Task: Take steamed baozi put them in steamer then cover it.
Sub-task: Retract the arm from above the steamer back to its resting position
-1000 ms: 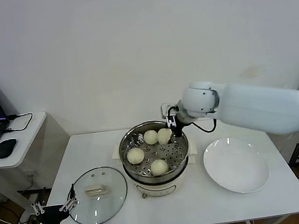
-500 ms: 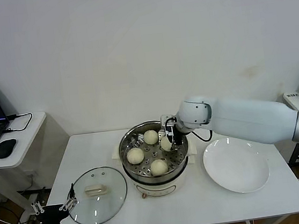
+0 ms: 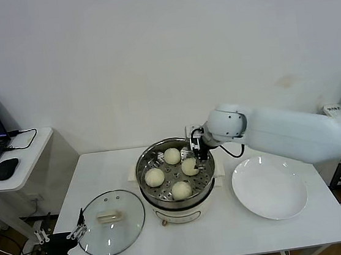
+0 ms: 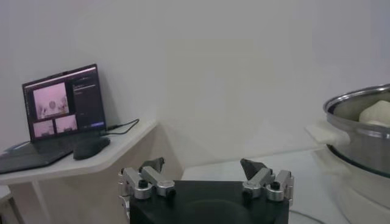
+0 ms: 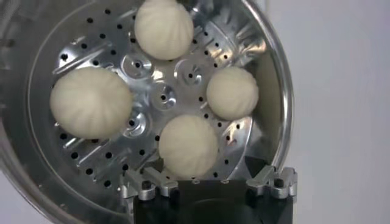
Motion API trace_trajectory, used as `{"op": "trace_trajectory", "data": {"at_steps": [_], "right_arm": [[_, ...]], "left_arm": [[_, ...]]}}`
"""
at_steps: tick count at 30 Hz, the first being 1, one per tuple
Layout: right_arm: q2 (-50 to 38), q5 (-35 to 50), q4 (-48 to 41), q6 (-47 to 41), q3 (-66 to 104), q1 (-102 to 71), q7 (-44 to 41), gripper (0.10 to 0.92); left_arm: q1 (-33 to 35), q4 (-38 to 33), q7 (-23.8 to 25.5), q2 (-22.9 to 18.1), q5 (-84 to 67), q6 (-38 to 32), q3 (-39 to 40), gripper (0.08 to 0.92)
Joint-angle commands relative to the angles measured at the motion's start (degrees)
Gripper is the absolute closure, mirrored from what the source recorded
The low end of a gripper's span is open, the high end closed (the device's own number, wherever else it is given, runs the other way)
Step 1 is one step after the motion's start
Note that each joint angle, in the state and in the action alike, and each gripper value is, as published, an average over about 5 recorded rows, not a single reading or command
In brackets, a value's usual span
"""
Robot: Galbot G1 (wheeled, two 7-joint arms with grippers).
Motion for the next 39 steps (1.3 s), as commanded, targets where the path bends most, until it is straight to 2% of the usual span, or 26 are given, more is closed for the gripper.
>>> {"op": "trace_trajectory", "data": {"at_steps": [1, 7, 12, 15, 18, 22, 26, 29, 34, 39], "right_arm": [[-15.29, 5.06, 14.69, 1.76, 10.84, -4.59, 10.92, 0.203], [-27.01, 6.27, 22.27, 13.13, 32.53, -31.61, 28.35, 0.203], [-28.47, 2.98, 25.19, 25.43, 60.47, -65.37, 35.64, 0.203], [-23.55, 0.37, 24.85, 31.15, 76.65, -82.14, 37.34, 0.203], [-14.62, -4.0, 23.38, 38.04, 87.85, -92.55, 36.71, 0.203], [-1.12, -8.94, 21.27, 47.02, 98.99, -101.34, 32.45, 0.203], [10.02, -10.02, 19.96, 52.28, 107.25, -106.55, 27.87, 0.203], [16.32, -9.03, 19.48, 53.59, 110.63, -109.76, 25.23, 0.203], [24.01, -8.95, 19.19, 52.91, 112.48, -115.94, 22.72, 0.203], [28.11, -12.17, 18.66, 53.88, 112.2, -119.43, 24.4, 0.203]], "left_arm": [[-0.34, 0.44, 0.05, 0.07, 0.0, -0.12, 0.28, 0.177], [-0.63, 1.09, 0.1, 0.03, 0.03, -1.37, 0.44, 0.177], [-0.7, 1.83, 0.05, -0.25, 0.08, -2.79, 0.8, 0.177], [-0.96, 2.58, -0.03, -0.4, 0.32, -3.7, 1.07, 0.177], [-1.16, 3.46, -0.12, -0.54, 0.81, -4.35, 1.23, 0.177], [-1.38, 4.92, -0.24, -0.6, 3.63, -5.14, 1.8, 0.177], [-1.91, 6.12, -0.56, -0.39, 10.2, -5.79, 2.85, 0.177], [-2.82, 7.49, -0.97, -0.02, 18.54, -7.06, 3.29, 0.177], [-3.31, 10.6, -2.98, 0.57, 42.32, -9.57, 3.09, 0.177], [-1.18, 12.47, -4.98, 0.93, 65.58, -10.87, 2.42, 0.177]]}}
